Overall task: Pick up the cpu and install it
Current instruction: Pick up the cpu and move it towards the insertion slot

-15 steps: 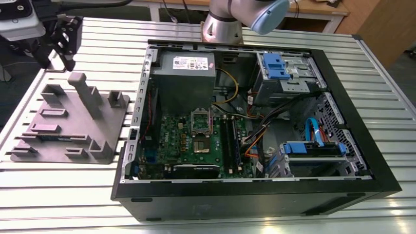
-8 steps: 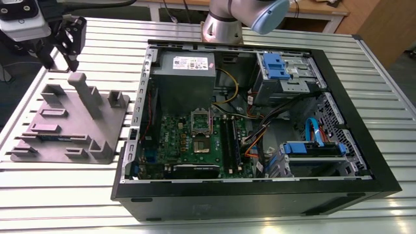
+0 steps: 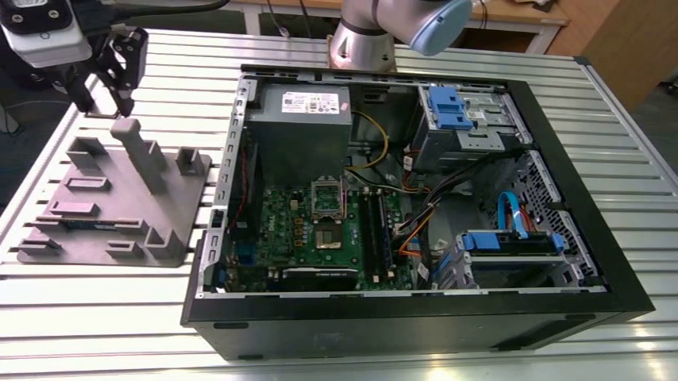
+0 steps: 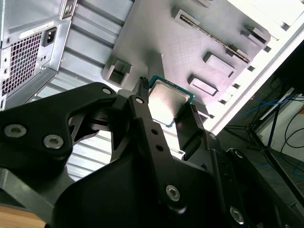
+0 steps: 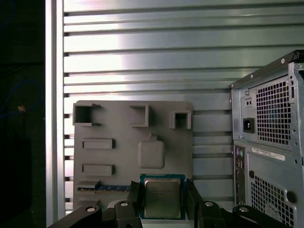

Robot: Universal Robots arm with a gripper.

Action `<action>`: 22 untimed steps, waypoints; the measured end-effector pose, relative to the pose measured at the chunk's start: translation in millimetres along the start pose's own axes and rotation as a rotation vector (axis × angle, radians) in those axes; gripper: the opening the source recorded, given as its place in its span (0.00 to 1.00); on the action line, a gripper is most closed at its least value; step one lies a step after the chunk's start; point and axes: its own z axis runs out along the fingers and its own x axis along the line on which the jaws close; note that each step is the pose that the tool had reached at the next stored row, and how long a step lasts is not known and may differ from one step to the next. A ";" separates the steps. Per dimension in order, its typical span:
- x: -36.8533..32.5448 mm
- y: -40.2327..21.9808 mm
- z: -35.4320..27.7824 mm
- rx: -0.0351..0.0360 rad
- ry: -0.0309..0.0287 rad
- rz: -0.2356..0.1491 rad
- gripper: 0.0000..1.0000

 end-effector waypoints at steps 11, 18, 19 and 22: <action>-8.9 0.4 -0.3 0.0000 0.0001 0.000 0.47; -15.3 0.6 -0.6 0.0000 0.0000 0.000 0.47; -16.1 0.7 -0.6 0.0000 0.0000 0.000 0.47; -18.8 0.8 -0.7 0.0001 0.0001 0.000 0.47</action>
